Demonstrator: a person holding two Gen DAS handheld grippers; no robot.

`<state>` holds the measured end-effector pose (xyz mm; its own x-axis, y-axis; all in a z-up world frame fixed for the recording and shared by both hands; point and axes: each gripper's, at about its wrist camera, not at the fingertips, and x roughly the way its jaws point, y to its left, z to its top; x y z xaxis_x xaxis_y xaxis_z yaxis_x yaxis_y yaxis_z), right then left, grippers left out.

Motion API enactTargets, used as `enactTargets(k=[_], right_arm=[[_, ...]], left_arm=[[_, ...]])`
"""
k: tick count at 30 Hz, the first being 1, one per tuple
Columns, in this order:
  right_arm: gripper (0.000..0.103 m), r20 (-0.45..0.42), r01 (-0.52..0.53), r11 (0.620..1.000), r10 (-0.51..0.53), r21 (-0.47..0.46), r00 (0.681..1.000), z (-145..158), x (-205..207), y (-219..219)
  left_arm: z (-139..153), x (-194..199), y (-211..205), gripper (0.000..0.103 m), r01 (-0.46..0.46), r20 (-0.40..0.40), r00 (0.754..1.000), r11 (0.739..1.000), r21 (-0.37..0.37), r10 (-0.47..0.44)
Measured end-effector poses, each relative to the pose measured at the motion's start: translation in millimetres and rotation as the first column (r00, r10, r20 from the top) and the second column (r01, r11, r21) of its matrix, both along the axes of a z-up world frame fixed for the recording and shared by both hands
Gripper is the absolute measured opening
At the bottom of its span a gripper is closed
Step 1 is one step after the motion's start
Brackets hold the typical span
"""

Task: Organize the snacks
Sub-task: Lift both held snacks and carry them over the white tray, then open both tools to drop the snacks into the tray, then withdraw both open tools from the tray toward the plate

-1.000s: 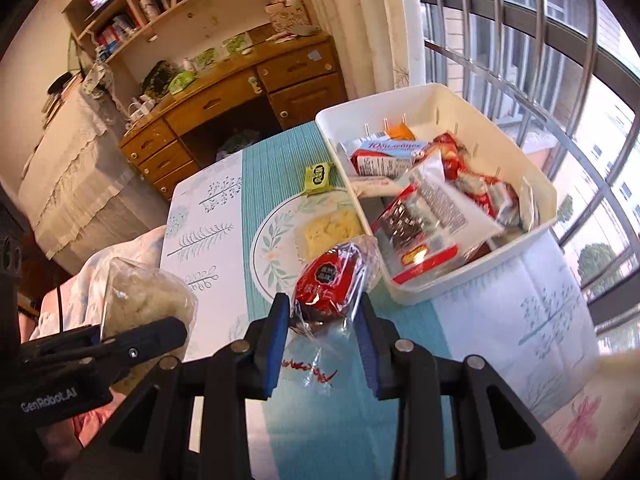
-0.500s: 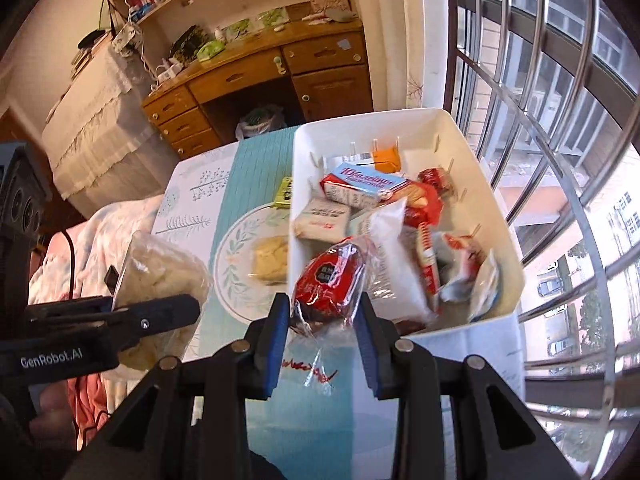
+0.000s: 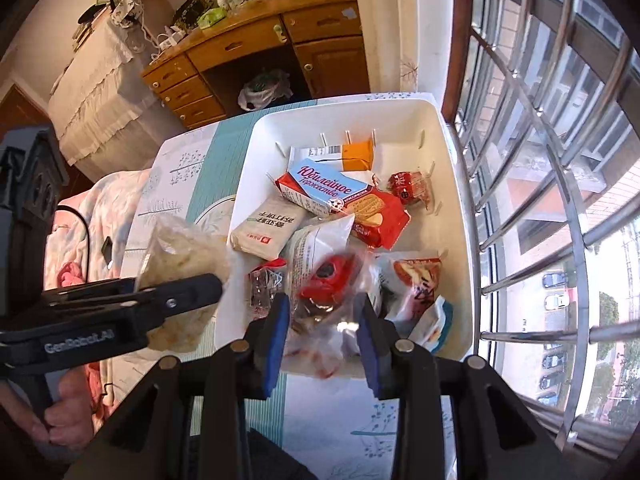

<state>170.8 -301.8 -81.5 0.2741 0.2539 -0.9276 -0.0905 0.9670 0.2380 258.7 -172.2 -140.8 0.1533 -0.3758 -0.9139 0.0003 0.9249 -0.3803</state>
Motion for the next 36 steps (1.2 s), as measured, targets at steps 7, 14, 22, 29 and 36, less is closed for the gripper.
enactTargets(k=[7,14,22,29,36], right_arm=[[0.033,-0.008,-0.059,0.998,0.058,-0.018,0.998,3,20,-9],[0.033,-0.039,-0.073,0.997,0.073,0.006,0.997,2,25,-8],[0.034,-0.077,-0.034,0.998,0.038,0.044,0.996,2,28,-3],[0.034,-0.136,0.025,0.998,-0.016,0.065,0.991,0,26,8],[0.038,-0.185,0.084,0.993,-0.068,0.081,0.980,-3,16,28]], left_arm=[[-4,16,-11,0.041,-0.045,0.001,0.999,0.999,-0.011,0.045],[7,16,-7,0.071,-0.058,0.043,0.997,0.998,-0.036,0.060],[19,7,12,0.071,-0.097,0.047,0.994,0.995,-0.026,0.098],[25,-6,36,0.071,-0.112,0.038,0.993,0.994,-0.018,0.113],[31,-24,69,0.071,-0.103,0.035,0.994,0.995,-0.010,0.104]])
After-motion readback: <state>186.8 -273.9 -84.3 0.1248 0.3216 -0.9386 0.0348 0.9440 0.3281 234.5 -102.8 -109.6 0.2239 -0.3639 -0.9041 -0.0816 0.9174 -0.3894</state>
